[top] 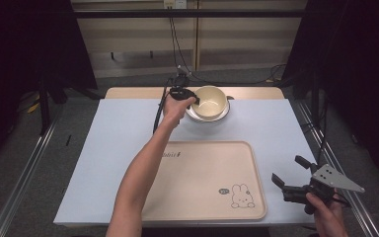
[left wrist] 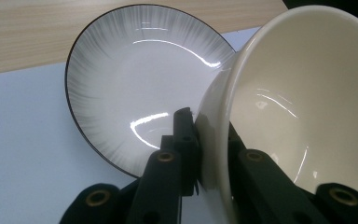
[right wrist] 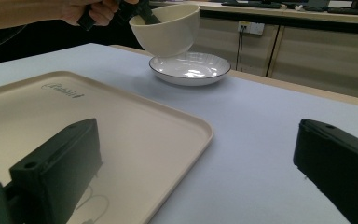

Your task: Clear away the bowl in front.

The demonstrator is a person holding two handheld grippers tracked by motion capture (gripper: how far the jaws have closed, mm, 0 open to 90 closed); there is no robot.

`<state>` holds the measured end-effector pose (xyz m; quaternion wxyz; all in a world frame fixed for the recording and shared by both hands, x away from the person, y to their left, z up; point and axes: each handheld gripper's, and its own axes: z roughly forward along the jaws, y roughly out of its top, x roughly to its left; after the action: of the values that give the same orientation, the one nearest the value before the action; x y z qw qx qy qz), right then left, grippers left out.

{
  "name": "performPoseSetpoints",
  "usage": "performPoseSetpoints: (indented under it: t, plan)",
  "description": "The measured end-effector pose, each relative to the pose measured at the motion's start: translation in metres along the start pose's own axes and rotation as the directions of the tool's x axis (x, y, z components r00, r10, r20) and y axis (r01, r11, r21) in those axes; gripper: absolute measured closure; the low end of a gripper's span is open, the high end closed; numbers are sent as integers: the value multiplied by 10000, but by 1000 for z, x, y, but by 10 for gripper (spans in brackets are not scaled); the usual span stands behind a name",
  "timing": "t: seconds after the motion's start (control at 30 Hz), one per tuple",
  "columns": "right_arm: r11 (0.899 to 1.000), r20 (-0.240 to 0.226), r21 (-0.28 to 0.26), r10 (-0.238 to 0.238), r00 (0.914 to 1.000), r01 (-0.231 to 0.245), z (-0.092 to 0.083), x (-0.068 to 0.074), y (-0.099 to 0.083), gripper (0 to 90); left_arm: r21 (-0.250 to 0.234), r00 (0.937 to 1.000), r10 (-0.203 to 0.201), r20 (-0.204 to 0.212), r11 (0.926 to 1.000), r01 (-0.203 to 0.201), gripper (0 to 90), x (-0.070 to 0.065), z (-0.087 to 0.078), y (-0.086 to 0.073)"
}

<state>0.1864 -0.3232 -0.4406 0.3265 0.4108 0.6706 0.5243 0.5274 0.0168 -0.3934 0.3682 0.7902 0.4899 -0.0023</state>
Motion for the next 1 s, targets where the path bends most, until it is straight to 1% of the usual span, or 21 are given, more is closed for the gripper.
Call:
performPoseSetpoints:
  t: [0.03,0.1,0.17,0.23,0.27,0.3,0.33,0.37,0.43,0.47,0.5,0.53,0.57,0.63,0.67,0.7,0.83,0.87,0.93,1.0]
  plan:
    - [10000,4,3,-43,10000,43,0,0,0,4,13,10000,-2,70,10000,2,838,-1,-1,-1]
    - [10000,-38,25,8,10000,-7,0,0,0,4,13,10000,25,71,10000,-26,838,-2,-3,-1]
    - [10000,-51,40,28,10000,-28,0,0,0,4,45,9998,183,127,9998,-183,838,-4,-5,-3]
    - [10000,36,-4,-7,10000,7,0,0,0,4,146,9992,338,195,9993,-341,838,-6,-7,-5]
    - [10000,44,-15,-32,10000,32,0,0,0,4,53,9994,273,219,9996,-274,838,-8,-8,-6]
    - [10000,65,-2,-19,10000,19,0,0,0,4,134,9987,401,299,9991,-405,838,-9,-9,-6]
    - [10000,28,6,-36,10000,36,0,0,0,4,32,9989,323,347,9995,-324,838,-12,-9,-7]
    - [10000,49,13,-14,10000,14,0,0,0,4,-1,9985,388,386,9992,-388,837,-14,-10,-8]
    - [10000,22,-4,4,10000,-4,-1,0,1,4,155,9964,708,460,9973,-715,838,-16,-12,-10]
    - [10000,40,-37,-12,10000,12,-1,0,1,4,125,9964,671,526,9976,-678,838,-19,-12,-11]
    - [10000,45,-33,-16,10000,16,-1,0,1,4,202,9950,829,550,9962,-841,838,-21,-13,-12]
    - [10000,56,-57,-26,10000,26,-1,0,1,4,178,9947,865,554,9960,-877,837,-23,-13,-13]
    - [10000,59,-60,-22,10000,22,-1,0,1,4,146,9950,812,584,9965,-821,837,-25,-12,-14]
    - [10000,37,-66,-30,10000,31,-1,0,1,4,239,9928,983,678,9947,-1001,838,-27,-13,-15]
    - [10000,29,-66,-23,10000,23,-1,0,1,4,281,9923,1004,726,9943,-1027,838,-28,-13,-16]
    - [10000,-8,-44,-30,10000,30,-1,0,1,4,289,9919,1059,704,9937,-1081,838,-29,-13,-17]
    - [9999,-7,-89,-100,9999,100,-1,-1,1,4,395,9891,1165,896,9919,-1204,838,-32,-12,-21]
    - [9999,-12,-104,-136,9999,136,-1,-1,1,4,369,9896,1097,925,9929,-1135,837,-34,-11,-22]
    - [9998,-20,-109,-144,9999,144,-1,0,1,4,466,9878,1222,969,9908,-1271,837,-36,-11,-25]
    - [9998,-23,-100,-143,9999,143,-1,0,1,5,456,9874,1230,1000,9907,-1280,837,-38,-9,-28]
